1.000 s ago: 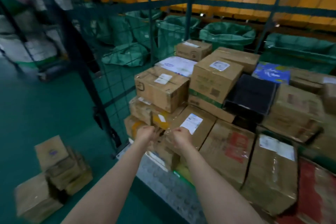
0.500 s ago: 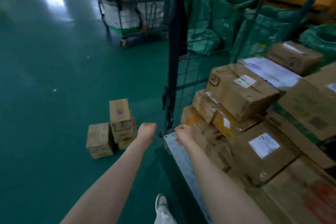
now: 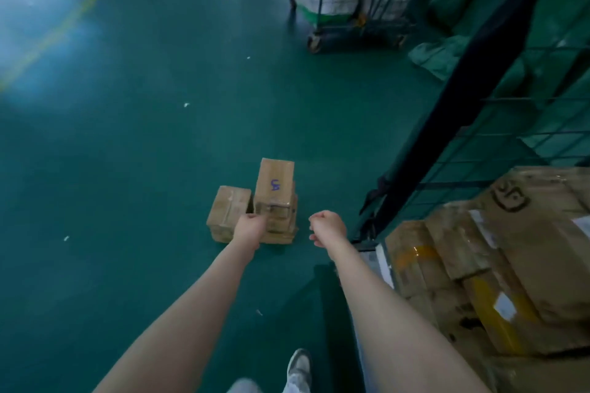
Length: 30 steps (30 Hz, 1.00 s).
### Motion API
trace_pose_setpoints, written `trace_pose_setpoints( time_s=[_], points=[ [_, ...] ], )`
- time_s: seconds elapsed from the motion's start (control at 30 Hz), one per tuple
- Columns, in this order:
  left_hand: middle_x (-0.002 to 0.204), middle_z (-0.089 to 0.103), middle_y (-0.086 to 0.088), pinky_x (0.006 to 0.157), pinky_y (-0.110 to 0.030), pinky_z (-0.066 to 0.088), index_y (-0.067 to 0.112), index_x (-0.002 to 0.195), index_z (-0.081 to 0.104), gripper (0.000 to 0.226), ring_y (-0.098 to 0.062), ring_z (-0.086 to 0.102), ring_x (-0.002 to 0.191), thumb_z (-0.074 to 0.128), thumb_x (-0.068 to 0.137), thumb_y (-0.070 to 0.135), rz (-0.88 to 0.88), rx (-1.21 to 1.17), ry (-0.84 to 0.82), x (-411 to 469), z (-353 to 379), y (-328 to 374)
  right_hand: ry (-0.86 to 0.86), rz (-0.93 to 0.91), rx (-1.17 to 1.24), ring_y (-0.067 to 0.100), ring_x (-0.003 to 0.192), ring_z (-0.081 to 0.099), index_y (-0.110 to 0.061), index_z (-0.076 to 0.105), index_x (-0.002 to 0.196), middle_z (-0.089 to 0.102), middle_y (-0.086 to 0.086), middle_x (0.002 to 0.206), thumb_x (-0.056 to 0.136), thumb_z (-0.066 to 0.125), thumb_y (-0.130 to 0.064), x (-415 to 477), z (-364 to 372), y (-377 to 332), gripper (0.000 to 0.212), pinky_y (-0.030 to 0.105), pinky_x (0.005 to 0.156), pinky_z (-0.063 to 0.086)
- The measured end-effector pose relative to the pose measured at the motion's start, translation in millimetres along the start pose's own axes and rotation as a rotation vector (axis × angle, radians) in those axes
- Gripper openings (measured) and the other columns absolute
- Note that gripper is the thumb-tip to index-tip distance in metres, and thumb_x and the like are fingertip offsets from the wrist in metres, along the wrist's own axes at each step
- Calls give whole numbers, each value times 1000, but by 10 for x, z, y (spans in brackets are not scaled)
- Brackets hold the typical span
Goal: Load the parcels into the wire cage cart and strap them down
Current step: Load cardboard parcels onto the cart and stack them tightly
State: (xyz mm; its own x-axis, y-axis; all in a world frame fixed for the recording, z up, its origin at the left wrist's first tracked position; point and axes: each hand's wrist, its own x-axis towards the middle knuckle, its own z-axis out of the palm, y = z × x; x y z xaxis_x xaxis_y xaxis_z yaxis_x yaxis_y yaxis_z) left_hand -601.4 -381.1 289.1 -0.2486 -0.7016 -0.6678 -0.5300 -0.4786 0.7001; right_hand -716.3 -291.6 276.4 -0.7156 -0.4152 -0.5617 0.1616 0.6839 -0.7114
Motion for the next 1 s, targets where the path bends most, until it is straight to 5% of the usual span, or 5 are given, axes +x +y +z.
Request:
trace_pose_setpoints(
  time_s=[0.17,0.4,0.7,0.9,1.0],
  points=[
    [80,49,-4,53,-23,32,12,90,51,7,-13,42,63,44,91,11,-95,-11,65,383,-267,-42,-125,60,-69,18,64,54,-12,56,91,58,6,86,93,38,-13,259,469,-134,18,26,57,47],
    [70,39,2,55,-26,29,19,69,39,22,-20,42,79,43,89,12,-173,2,114,1139,-828,-81,-205,108,-80,13,56,47,-12,56,93,53,3,77,93,38,-10,665,1263,-409,18,23,50,38],
    [73,35,-1,62,-29,26,24,63,34,28,-18,35,80,43,86,10,-175,156,97,2588,-1604,137,-208,182,-23,19,78,55,-14,57,103,57,-1,86,96,39,-12,1454,2449,-805,19,34,73,50],
    [88,52,-6,75,-31,41,12,90,52,9,-26,51,89,43,89,12,-209,187,98,3598,-1665,41,-167,293,87,15,68,49,-15,55,109,56,-1,82,95,41,-8,2037,2974,-640,21,31,68,45],
    [120,56,-15,95,-38,43,3,123,49,36,-30,53,112,47,89,16,-231,229,60,4080,-1518,-194,-173,336,58,15,67,49,-14,55,120,55,-1,83,94,42,-9,2444,3205,-414,30,32,68,45]
  ],
)
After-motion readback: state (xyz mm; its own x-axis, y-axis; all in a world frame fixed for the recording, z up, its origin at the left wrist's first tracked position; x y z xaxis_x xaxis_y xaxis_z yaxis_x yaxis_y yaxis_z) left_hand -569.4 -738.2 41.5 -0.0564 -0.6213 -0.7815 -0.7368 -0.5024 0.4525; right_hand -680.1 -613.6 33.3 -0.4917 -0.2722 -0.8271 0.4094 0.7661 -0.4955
